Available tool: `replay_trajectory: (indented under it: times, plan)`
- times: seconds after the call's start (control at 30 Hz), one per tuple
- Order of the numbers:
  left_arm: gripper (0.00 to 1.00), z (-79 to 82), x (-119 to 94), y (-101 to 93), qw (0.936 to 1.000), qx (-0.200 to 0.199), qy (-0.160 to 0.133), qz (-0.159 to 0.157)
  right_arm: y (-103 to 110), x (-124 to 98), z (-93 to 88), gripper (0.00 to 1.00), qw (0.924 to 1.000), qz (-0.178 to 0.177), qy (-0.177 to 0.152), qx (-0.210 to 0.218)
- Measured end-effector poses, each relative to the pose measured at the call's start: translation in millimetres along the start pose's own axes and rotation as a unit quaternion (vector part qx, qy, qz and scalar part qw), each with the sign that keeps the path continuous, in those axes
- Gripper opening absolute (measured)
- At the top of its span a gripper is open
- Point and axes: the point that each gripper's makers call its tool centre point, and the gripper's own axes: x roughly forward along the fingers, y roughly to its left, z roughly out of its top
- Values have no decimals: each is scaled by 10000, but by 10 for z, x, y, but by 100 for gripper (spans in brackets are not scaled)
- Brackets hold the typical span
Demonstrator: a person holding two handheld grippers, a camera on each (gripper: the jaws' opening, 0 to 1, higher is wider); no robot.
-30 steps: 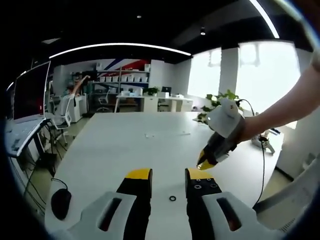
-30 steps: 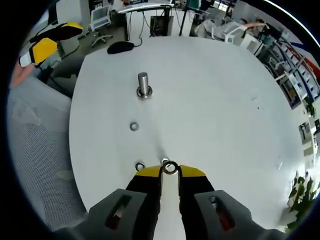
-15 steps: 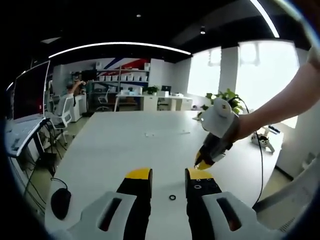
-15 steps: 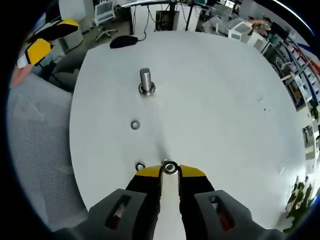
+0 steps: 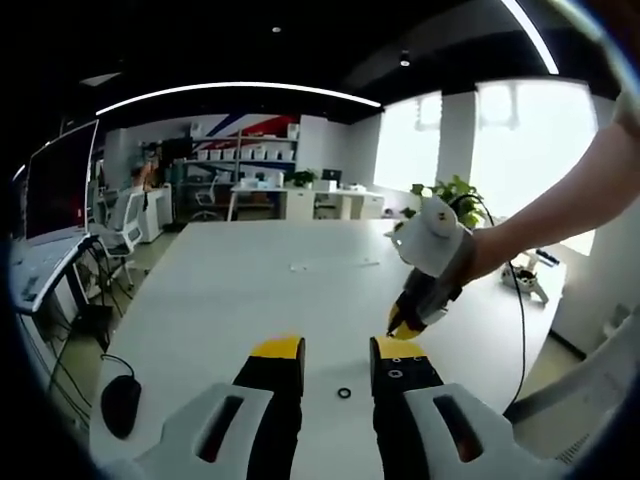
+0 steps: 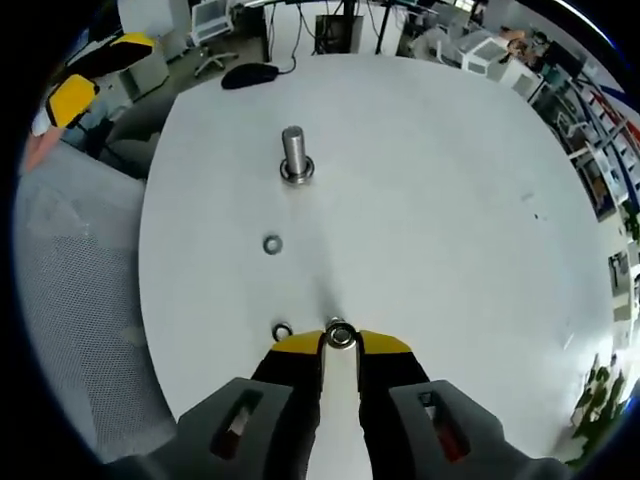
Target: Place the washer onto the threaded stud by aligning its center hole with the stud, sliding it down to the base, and recovering from edge contact or off-axis alignment until the washer reaches the visible bottom stop.
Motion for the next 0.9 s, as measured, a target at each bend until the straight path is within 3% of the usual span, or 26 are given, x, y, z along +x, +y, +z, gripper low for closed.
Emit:
replay_trajectory:
  times: [0.9]
  plan:
    - [24,2,-7,14,10000,-25,-4,21,40,-22,-51,18,9998,-64,-117,164]
